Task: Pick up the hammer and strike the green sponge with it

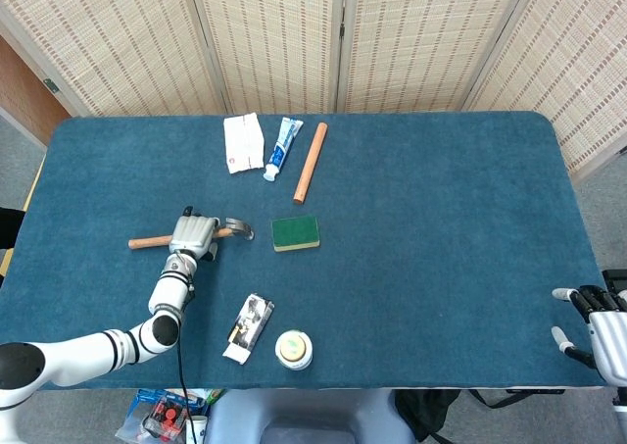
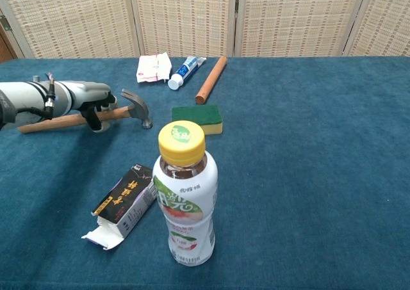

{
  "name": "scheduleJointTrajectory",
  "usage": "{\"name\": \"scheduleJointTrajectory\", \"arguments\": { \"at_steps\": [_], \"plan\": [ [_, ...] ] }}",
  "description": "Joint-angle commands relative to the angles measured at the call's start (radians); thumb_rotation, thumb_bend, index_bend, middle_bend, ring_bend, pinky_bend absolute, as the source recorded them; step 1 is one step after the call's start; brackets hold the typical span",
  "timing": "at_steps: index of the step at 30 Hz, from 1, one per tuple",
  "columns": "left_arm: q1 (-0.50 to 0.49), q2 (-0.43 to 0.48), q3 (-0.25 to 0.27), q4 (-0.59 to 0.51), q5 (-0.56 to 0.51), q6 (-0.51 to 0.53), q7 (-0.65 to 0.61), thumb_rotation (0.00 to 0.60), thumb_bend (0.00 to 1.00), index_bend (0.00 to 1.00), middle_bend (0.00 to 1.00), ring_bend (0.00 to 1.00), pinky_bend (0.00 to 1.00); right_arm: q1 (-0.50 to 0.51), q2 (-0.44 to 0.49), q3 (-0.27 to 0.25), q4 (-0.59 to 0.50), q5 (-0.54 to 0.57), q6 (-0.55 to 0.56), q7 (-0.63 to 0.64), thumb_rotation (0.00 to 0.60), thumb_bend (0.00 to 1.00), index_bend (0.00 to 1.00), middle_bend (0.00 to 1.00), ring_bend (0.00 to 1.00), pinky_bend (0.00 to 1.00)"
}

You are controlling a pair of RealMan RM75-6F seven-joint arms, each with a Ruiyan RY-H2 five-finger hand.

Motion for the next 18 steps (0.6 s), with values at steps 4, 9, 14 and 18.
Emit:
{"name": "scheduleJointTrajectory", "arguments": {
  "at_steps": [4,9,14,18],
  "plan": [
    [-0.012,0.012,0.019,-0.026,-0.026,0.002,0.021,0.6,0.49,0.32,0.39,0.22,0.0,0.002,-0.001,0.001,0.003,0.0,-0.004,0.003,0.6,0.26,0.33,0.37,0.23,0.26],
    [-0.021,0.011,0.026,-0.026,-0.034,0.005,0.023,0.6,0.57,0.32,0.39,0.22,0.0,0.002,0.0,0.001,0.002,0.003,-0.006,0.002,0.6,0.26,0.33,0.37,0.23,0.26],
    [-0.027,0.009,0.034,-0.022,-0.04,0.004,0.024,0.6,0.61,0.32,0.39,0.22,0.0,0.0,0.0,0.002,0.002,0.004,-0.004,0.002,0.6,0.26,0.33,0.37,0.23,0.26],
    [-0.031,0.007,0.04,-0.018,-0.043,0.004,0.025,0.6,0.61,0.33,0.39,0.22,0.0,0.001,-0.001,0.002,0.003,0.005,-0.007,0.001,0.6,0.26,0.33,0.37,0.23,0.26]
  ]
}}
